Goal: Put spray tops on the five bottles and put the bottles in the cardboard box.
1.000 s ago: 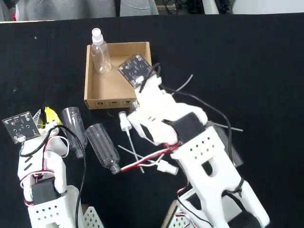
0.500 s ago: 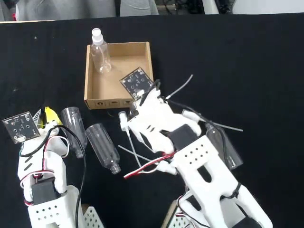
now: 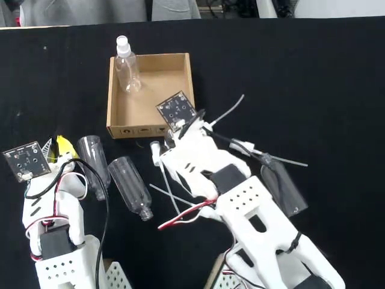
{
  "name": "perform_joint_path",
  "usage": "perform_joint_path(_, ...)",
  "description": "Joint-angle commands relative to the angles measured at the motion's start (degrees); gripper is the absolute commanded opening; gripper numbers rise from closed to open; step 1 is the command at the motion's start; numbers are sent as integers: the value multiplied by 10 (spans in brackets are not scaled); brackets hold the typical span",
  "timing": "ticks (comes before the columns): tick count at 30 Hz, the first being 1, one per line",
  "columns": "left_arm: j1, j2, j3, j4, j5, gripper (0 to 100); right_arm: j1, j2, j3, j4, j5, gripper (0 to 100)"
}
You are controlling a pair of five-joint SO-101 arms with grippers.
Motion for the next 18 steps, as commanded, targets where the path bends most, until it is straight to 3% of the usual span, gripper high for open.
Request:
perform_joint_path(1, -1, -6, -5, -16, -2, 74, 25, -24, 10, -48, -4, 265)
perform_joint_path(18, -1, -7, -4, -16, -1, 79, 25, -23, 82, -159, -1, 263)
